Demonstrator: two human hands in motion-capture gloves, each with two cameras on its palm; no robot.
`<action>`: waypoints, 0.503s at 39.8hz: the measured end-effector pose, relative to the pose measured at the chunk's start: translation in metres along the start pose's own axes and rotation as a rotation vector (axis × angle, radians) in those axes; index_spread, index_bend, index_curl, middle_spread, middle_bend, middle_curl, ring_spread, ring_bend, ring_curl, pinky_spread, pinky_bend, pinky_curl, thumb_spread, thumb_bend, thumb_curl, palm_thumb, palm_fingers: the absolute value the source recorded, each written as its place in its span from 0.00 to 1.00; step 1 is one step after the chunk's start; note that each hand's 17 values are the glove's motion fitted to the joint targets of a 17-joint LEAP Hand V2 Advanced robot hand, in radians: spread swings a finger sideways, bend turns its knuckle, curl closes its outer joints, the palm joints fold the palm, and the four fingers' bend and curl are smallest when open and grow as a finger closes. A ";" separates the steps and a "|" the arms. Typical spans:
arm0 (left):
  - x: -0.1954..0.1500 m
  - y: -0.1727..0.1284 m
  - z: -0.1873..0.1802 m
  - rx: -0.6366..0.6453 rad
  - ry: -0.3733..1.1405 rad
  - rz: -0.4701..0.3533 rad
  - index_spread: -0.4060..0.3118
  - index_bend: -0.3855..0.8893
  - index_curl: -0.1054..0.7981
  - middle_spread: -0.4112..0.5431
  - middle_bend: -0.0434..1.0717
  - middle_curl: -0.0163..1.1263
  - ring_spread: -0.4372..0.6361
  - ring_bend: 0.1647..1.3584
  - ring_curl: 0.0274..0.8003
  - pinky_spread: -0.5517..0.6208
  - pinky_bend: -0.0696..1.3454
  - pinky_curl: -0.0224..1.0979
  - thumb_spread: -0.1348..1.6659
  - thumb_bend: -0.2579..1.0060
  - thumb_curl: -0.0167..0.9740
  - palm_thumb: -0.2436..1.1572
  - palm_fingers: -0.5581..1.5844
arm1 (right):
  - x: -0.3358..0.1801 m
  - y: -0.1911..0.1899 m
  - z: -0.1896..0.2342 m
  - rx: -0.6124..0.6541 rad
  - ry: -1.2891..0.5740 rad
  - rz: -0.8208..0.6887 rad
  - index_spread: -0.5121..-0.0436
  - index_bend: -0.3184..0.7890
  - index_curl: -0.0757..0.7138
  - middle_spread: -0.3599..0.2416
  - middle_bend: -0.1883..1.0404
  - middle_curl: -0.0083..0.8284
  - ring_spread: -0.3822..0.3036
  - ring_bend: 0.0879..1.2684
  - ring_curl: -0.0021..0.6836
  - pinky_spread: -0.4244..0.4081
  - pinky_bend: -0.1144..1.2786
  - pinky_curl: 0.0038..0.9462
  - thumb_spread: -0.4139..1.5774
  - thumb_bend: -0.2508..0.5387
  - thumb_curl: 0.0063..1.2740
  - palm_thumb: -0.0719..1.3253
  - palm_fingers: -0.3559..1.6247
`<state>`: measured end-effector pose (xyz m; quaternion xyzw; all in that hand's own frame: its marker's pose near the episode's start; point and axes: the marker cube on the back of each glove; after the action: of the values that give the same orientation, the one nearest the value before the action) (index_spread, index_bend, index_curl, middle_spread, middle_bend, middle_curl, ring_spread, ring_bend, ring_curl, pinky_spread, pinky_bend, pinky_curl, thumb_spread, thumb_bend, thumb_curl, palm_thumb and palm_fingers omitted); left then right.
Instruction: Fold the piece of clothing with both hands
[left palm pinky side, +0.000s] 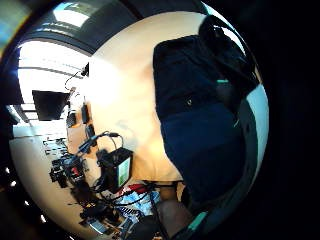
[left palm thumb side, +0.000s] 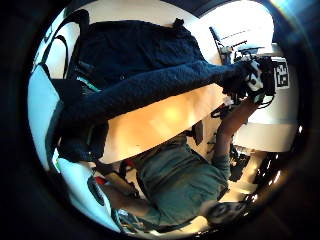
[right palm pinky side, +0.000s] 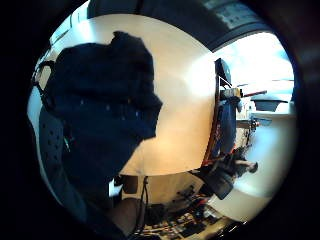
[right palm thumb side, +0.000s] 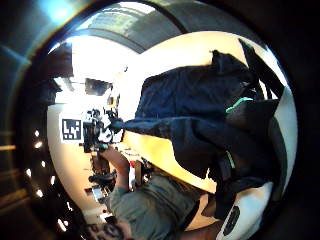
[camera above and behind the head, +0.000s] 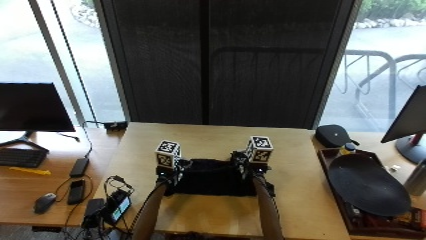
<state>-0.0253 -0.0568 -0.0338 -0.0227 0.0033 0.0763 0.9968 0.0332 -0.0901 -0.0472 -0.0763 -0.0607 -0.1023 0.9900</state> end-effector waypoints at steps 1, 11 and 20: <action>0.000 -0.008 -0.002 0.000 -0.008 -0.018 0.14 0.45 0.59 0.07 0.45 0.45 0.07 0.37 0.49 0.34 0.15 0.32 0.60 0.18 0.49 0.74 0.84 | -0.003 -0.010 0.000 0.010 -0.033 -0.018 0.40 0.40 0.49 0.20 0.52 0.57 0.17 0.57 0.67 0.06 0.49 0.39 0.77 0.35 0.28 0.72 0.86; 0.009 -0.075 0.008 0.022 -0.042 -0.133 0.15 0.48 0.63 0.06 0.60 0.49 0.08 0.38 0.51 0.41 0.09 0.26 0.65 0.19 0.46 0.71 0.80 | -0.022 -0.097 0.029 0.088 -0.183 -0.130 0.41 0.40 0.49 0.21 0.53 0.58 0.20 0.60 0.69 0.05 0.50 0.40 0.76 0.30 0.29 0.73 0.85; -0.008 -0.113 0.033 0.167 -0.201 -0.276 0.16 0.50 0.66 0.08 0.59 0.50 0.10 0.37 0.52 0.47 0.11 0.21 0.71 0.20 0.43 0.73 0.77 | 0.014 -0.108 0.058 0.122 0.190 0.254 0.41 0.42 0.50 0.20 0.49 0.57 0.21 0.61 0.70 0.05 0.54 0.42 0.72 0.30 0.29 0.74 0.85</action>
<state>-0.0163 -0.1680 0.0048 0.0677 -0.0930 -0.0600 0.9915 0.0175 -0.1878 0.0268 -0.0133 0.0372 0.0205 0.9990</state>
